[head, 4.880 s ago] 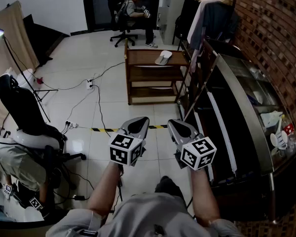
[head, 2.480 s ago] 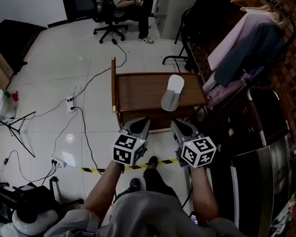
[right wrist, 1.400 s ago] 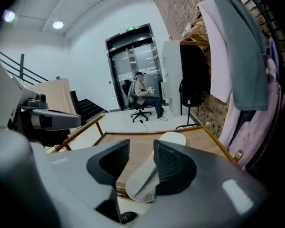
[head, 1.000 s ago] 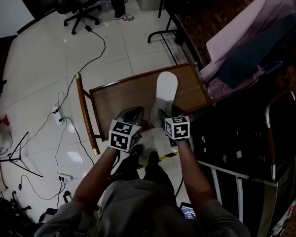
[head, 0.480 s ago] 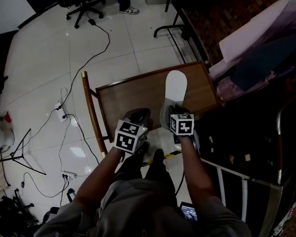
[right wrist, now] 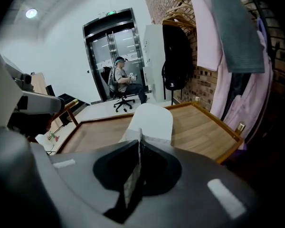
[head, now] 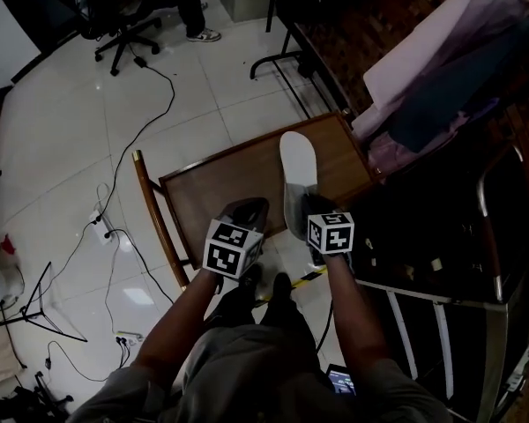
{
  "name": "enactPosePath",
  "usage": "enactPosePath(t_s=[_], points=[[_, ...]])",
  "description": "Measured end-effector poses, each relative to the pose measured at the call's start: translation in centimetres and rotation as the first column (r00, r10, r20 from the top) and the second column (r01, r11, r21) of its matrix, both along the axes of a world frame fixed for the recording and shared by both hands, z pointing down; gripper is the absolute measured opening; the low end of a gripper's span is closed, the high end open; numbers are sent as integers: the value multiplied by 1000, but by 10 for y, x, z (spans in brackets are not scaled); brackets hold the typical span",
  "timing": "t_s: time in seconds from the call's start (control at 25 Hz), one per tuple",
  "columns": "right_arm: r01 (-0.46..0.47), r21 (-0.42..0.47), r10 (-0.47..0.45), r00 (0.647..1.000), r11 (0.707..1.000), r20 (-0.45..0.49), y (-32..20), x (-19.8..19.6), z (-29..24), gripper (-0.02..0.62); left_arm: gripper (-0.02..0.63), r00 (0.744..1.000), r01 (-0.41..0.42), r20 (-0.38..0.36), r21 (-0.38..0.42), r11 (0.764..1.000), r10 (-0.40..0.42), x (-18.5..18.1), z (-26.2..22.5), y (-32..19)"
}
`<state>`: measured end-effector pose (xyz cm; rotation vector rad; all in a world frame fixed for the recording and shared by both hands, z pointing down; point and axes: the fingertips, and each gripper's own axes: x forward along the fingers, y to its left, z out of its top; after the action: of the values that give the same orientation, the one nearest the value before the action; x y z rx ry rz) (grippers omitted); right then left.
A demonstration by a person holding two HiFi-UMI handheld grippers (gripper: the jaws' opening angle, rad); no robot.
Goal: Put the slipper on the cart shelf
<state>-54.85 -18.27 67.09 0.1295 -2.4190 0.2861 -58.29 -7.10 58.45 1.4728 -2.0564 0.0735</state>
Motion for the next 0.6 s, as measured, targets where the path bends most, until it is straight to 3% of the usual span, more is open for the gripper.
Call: enactPosePath(t_s=[0.28,0.6], points=[[-65,37,61,994,997,92,-14,36,-62,8,8,996,-84,-5,72,994,84,20,-25,-28],[-172,23,161,955,985,251,-33,95,-130,8,8,973,-230,58,117,966,225,51,-63,-70]])
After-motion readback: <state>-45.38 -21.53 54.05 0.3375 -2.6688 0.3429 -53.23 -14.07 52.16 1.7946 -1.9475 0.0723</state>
